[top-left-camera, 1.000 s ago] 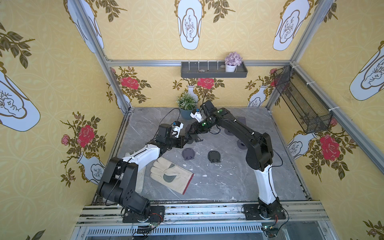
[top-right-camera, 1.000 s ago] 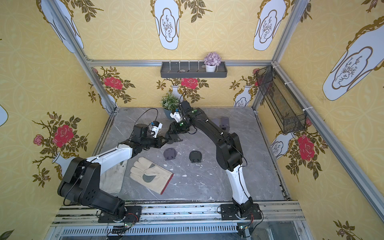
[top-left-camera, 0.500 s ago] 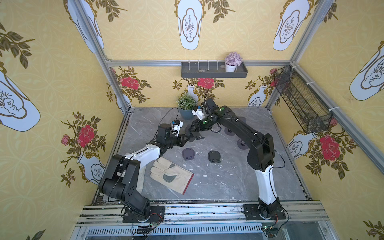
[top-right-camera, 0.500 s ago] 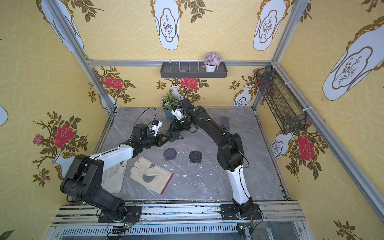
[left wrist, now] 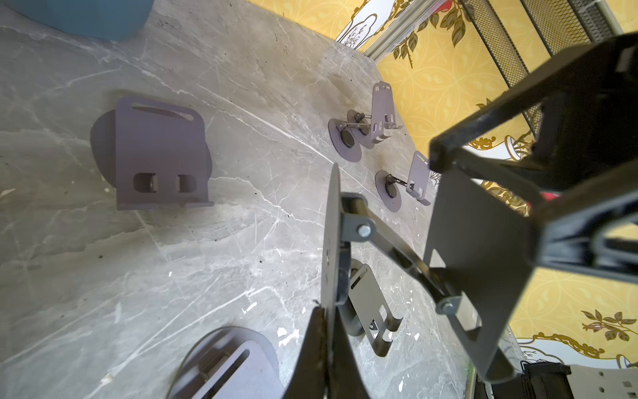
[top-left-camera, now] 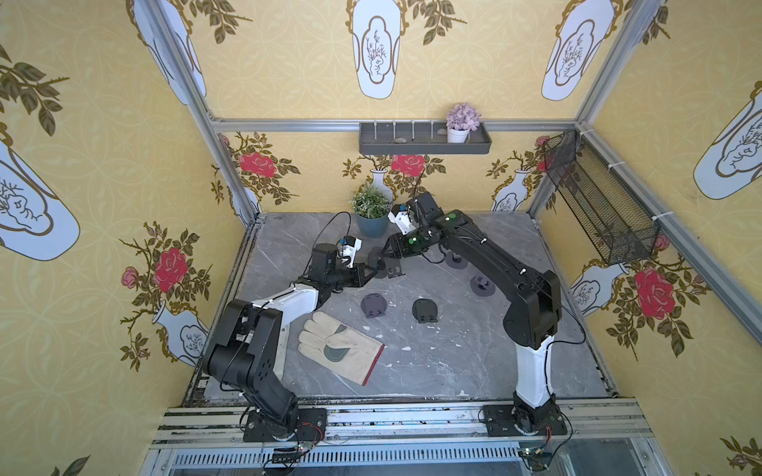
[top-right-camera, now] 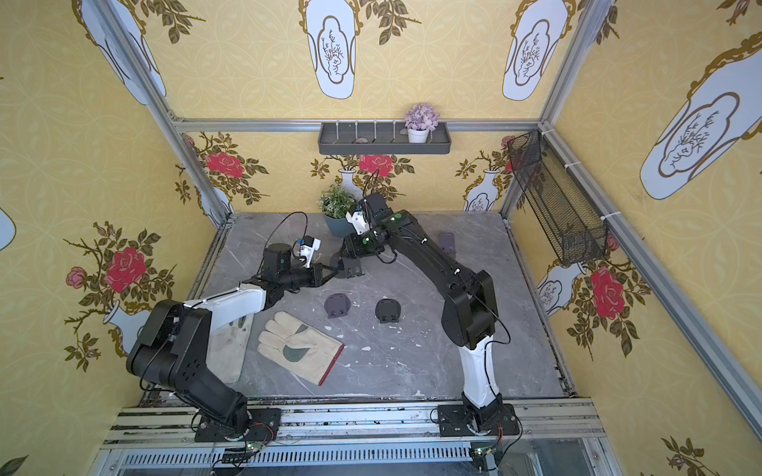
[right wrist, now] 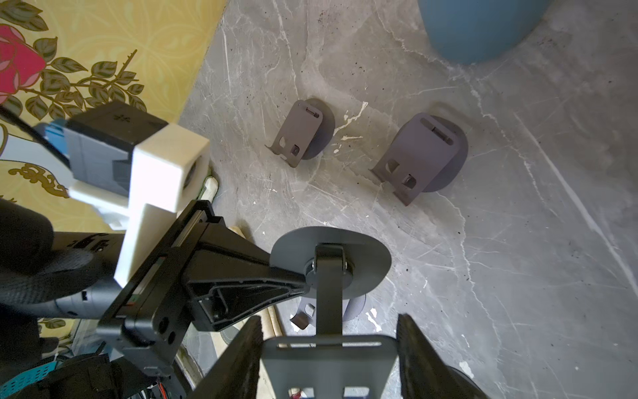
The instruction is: Open the phone stand
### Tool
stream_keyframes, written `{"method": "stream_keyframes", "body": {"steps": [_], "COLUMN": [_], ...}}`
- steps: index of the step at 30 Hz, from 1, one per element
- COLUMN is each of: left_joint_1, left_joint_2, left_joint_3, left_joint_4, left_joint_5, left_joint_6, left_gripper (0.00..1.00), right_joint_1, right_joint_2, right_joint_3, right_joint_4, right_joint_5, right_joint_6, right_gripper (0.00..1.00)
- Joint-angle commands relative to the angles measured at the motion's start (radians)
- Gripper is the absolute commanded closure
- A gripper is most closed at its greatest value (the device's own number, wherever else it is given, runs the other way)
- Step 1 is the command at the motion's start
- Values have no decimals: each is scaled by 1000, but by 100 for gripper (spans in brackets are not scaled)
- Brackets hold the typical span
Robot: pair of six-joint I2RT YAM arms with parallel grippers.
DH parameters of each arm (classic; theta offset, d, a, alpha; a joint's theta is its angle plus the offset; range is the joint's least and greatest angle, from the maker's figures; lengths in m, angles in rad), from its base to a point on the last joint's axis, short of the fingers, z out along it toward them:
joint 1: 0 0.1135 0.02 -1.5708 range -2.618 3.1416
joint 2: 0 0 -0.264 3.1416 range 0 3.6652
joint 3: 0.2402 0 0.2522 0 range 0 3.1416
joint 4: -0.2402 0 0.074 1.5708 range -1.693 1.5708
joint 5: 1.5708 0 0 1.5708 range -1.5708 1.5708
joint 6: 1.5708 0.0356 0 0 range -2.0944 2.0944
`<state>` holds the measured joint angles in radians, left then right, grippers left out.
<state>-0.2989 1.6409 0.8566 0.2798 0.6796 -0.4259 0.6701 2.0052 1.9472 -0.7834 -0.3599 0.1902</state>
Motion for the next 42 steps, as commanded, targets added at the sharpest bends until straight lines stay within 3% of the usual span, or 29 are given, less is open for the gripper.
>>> {"method": "stream_keyframes", "body": {"steps": [1, 32, 33, 34, 35, 36, 42], "left_joint_1": [23, 40, 40, 40, 40, 40, 40], "left_joint_2": [21, 18, 14, 13, 10, 9, -3], "left_joint_3": [-4, -5, -8, -10, -11, -13, -23], "left_joint_4": [-126, -104, -101, -98, -96, -96, -94], "left_joint_5": [-162, -152, -148, -145, -142, -139, -127], "left_joint_6": [-48, -66, -69, -70, -70, -71, -71], "left_gripper": [100, 100, 100, 100, 100, 100, 100], "right_joint_1": [-9, 10, 11, 11, 10, 10, 12], "right_joint_2": [-44, -151, -146, -143, -137, -131, -114], "right_joint_3": [-12, -186, -186, -186, -183, -184, -203], "right_joint_4": [-39, -2, 3, 6, 7, 13, 60], "right_joint_5": [46, 39, 39, 36, 37, 43, 15], "right_joint_6": [3, 30, 31, 30, 32, 36, 52], "right_gripper": [57, 55, 53, 43, 19, 1, 2]}}
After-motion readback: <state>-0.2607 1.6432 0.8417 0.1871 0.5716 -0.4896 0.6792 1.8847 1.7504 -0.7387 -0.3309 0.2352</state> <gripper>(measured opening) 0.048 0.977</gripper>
